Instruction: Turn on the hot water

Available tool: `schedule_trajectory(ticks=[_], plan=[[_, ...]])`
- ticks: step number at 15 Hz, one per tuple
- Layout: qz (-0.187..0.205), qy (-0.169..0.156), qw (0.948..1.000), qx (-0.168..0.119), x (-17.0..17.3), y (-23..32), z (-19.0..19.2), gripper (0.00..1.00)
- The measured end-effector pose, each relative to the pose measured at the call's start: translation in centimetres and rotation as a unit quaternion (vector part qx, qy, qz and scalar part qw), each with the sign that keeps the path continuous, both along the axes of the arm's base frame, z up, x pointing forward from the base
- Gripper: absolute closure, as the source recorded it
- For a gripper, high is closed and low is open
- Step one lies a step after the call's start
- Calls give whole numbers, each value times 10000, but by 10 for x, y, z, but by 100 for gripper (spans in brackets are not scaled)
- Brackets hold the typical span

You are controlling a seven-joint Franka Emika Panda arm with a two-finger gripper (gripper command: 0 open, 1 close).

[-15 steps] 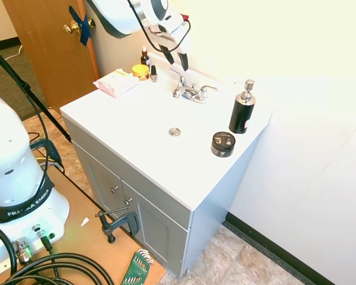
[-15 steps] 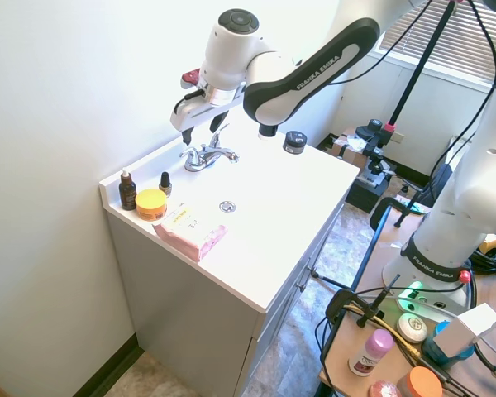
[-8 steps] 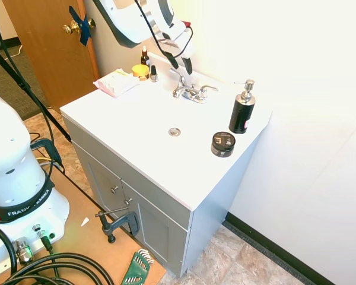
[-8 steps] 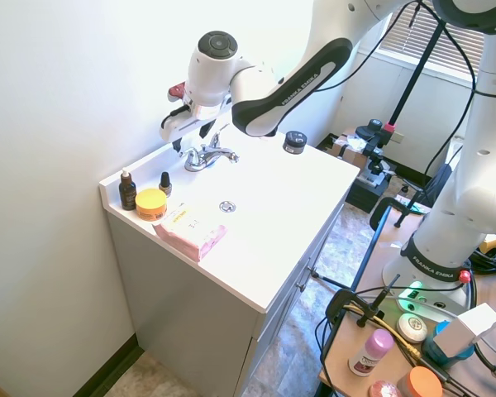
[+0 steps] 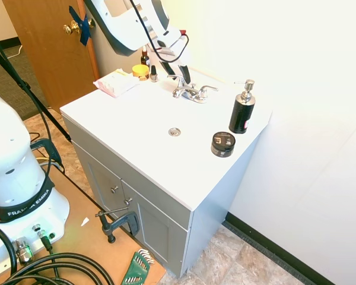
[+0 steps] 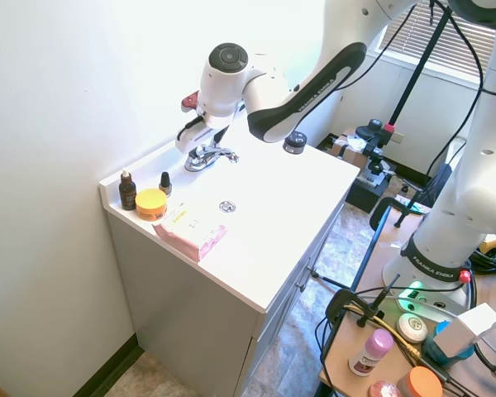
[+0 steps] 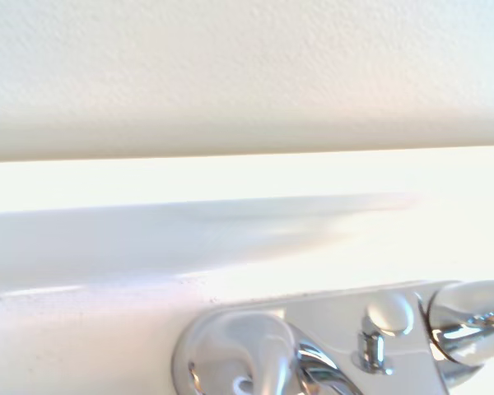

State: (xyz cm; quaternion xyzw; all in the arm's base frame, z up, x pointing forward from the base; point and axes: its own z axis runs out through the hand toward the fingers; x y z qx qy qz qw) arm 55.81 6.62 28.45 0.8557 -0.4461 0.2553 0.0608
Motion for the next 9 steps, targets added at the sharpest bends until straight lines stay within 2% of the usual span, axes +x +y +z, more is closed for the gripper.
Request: schedule_trajectory(ticks=[4, 9], plan=[[-69, 51, 9999, -68, -16, -13, -3, 0], [-225, 139, 9995, 149, -45, -32, -7, 0]])
